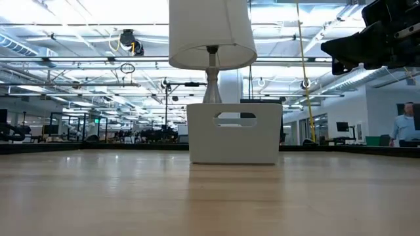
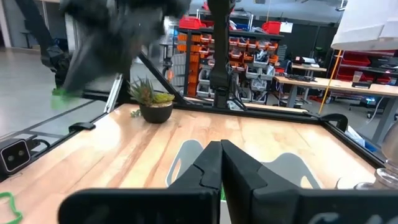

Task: Pick and place rubber bands into bin
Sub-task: Put the green rubber band into the gray bin

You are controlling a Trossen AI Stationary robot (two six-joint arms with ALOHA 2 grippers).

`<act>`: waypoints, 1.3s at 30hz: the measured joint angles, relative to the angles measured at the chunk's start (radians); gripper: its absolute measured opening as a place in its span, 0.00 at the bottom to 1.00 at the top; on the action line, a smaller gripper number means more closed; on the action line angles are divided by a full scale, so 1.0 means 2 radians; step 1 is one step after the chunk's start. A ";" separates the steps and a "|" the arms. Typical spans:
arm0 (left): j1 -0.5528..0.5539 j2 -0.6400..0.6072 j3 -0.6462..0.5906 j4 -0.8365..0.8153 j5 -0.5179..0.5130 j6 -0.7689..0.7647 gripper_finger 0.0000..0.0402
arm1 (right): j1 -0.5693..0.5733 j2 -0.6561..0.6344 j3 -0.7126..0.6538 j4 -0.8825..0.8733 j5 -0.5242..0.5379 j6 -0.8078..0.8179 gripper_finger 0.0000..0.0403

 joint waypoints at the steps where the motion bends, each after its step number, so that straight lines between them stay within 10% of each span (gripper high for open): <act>1: -0.004 -0.023 -0.007 -0.005 -0.013 0.008 0.01 | 0.000 0.000 0.000 -0.002 0.000 0.001 0.00; 8: -0.011 -0.197 -0.148 0.008 -0.087 -0.006 0.00 | 0.000 0.000 0.000 -0.005 0.000 0.013 0.00; 23: 0.017 -0.412 -0.541 0.421 -0.075 -0.052 0.00 | 0.000 0.006 0.000 -0.006 0.000 0.025 0.00; 31: 0.095 -0.395 -0.544 0.444 -0.035 -0.111 0.00 | 0.000 0.010 0.000 -0.005 0.001 0.019 0.00; 39: 0.157 -0.277 -0.399 0.349 0.021 -0.110 0.00 | 0.000 0.011 0.000 0.007 0.002 0.019 0.00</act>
